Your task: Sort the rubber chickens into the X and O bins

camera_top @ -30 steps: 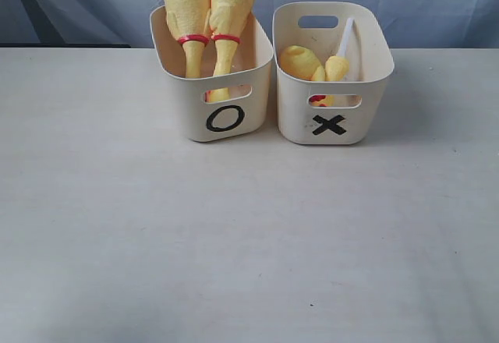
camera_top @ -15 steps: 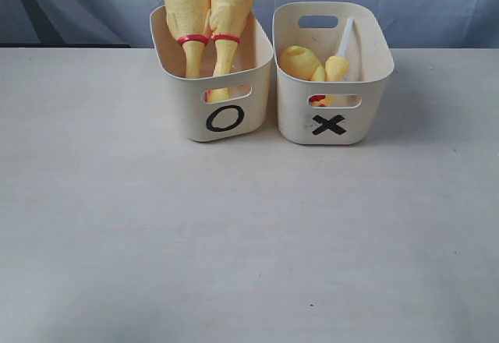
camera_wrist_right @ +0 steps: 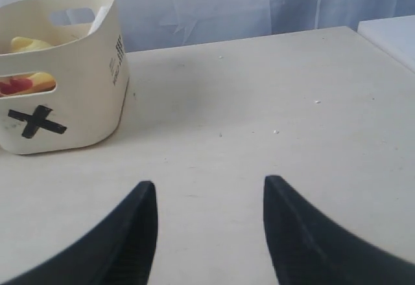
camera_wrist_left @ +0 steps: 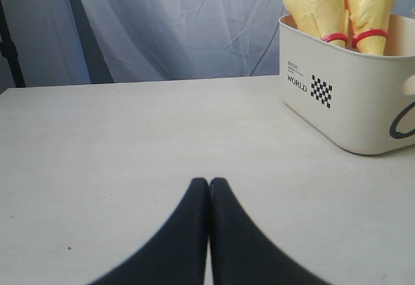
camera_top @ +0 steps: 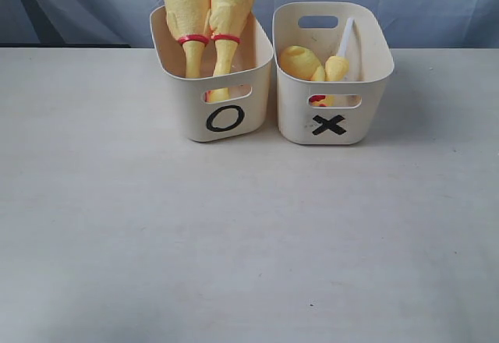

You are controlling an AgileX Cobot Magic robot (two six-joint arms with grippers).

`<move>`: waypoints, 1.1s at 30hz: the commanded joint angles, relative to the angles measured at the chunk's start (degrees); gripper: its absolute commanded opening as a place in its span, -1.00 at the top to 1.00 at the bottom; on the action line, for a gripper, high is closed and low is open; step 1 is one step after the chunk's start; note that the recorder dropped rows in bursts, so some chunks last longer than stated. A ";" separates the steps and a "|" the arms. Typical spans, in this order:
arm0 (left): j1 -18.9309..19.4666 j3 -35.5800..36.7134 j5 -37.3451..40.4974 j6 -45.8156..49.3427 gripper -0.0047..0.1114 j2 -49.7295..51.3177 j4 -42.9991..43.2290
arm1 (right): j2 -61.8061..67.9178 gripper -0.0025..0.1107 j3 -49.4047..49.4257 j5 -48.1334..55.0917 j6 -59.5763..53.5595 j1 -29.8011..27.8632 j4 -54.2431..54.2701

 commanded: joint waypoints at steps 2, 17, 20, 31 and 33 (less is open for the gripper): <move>-0.34 -0.21 -0.76 -0.01 0.92 -0.19 0.00 | -0.32 0.10 0.29 -1.03 -1.80 -0.28 -0.87; -0.34 -0.21 -0.76 -0.01 0.92 -0.19 0.00 | -0.32 0.10 0.29 -1.03 -4.71 -0.28 -0.06; -0.34 -0.21 -0.76 -0.01 0.92 -0.19 0.00 | -0.32 0.33 0.29 -1.03 -4.71 -0.28 -0.09; -0.34 -0.21 -0.76 -0.01 0.92 -0.19 0.00 | -0.32 0.89 0.29 -0.91 -5.75 -0.28 1.18; -0.34 -0.21 -0.76 -0.01 0.92 -0.19 0.00 | -0.32 0.89 0.29 -0.91 -5.75 -0.28 1.29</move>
